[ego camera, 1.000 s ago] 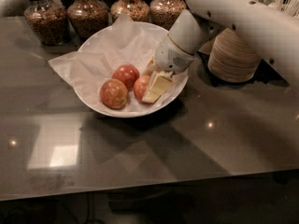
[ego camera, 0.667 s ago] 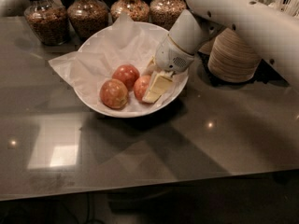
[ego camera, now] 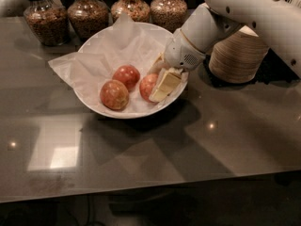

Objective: Pick apple from white bowl

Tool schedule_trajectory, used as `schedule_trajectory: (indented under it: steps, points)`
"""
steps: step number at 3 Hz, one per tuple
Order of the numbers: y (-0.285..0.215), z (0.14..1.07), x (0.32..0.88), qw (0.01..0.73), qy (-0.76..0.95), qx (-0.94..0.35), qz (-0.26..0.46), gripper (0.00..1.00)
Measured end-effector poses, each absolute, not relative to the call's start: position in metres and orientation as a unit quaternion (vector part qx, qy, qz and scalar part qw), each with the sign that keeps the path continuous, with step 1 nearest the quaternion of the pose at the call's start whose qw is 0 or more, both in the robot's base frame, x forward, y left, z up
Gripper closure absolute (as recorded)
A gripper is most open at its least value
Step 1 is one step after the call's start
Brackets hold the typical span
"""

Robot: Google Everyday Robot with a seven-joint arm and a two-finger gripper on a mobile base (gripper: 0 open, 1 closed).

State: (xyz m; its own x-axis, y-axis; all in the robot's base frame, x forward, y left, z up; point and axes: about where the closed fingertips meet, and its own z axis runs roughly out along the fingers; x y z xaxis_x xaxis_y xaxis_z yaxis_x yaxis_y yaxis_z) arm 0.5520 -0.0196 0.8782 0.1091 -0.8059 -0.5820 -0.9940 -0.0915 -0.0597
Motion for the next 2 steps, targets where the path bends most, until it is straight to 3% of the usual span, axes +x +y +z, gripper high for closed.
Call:
schedule_trajectory:
  steps: [2]
  points:
    - [-0.032, 0.92, 0.546, 0.3, 0.606, -0.697, 0.24, 1.0]
